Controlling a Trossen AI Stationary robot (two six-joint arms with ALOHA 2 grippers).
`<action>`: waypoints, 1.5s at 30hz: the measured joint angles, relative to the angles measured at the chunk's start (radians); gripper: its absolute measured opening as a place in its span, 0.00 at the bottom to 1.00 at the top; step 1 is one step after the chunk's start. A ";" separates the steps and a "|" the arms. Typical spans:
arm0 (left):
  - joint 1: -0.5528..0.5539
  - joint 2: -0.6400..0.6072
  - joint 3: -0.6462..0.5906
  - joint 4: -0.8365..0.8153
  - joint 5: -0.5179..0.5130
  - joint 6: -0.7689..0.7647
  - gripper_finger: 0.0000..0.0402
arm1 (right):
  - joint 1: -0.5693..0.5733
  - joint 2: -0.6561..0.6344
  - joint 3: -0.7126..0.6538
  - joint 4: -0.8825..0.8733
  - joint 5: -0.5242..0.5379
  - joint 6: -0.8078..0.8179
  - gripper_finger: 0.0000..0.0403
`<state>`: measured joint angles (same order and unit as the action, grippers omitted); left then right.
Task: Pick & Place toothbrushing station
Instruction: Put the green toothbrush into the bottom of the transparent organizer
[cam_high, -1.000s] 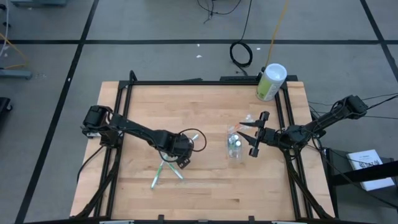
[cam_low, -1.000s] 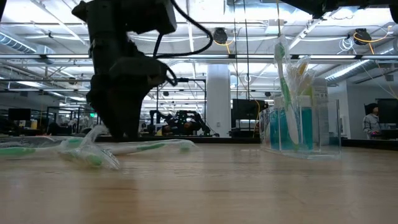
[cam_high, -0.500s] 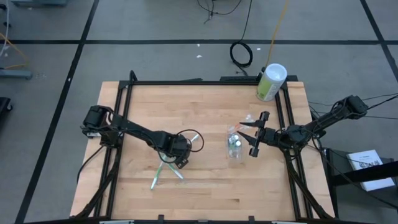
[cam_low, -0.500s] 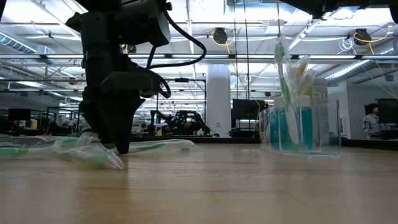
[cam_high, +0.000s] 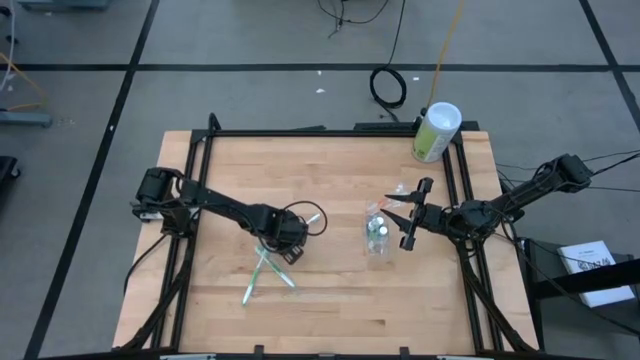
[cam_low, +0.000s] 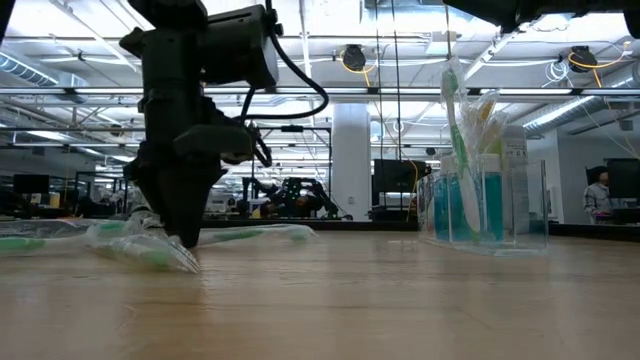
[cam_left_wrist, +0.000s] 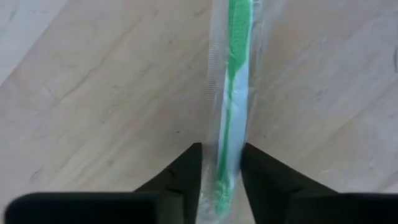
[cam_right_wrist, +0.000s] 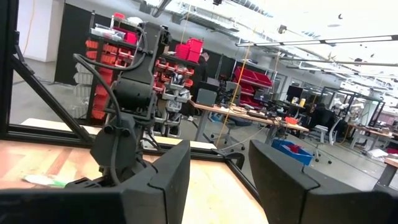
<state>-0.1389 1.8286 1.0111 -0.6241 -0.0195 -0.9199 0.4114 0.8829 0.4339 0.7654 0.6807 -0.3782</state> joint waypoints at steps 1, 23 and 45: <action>0.003 0.000 0.000 -0.002 -0.001 0.001 0.26 | 0.000 0.000 0.000 0.000 0.000 0.000 0.38; 0.032 -0.282 0.011 0.213 -0.309 0.329 0.06 | 0.000 0.000 0.000 0.000 0.006 0.002 0.38; -0.021 -0.323 0.013 0.699 -0.152 0.918 0.03 | -0.126 0.126 0.000 0.162 -0.363 0.190 0.49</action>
<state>-0.1604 1.5053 1.0245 0.0752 -0.1715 -0.0021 0.2854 1.0091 0.4339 0.9269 0.3181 -0.1881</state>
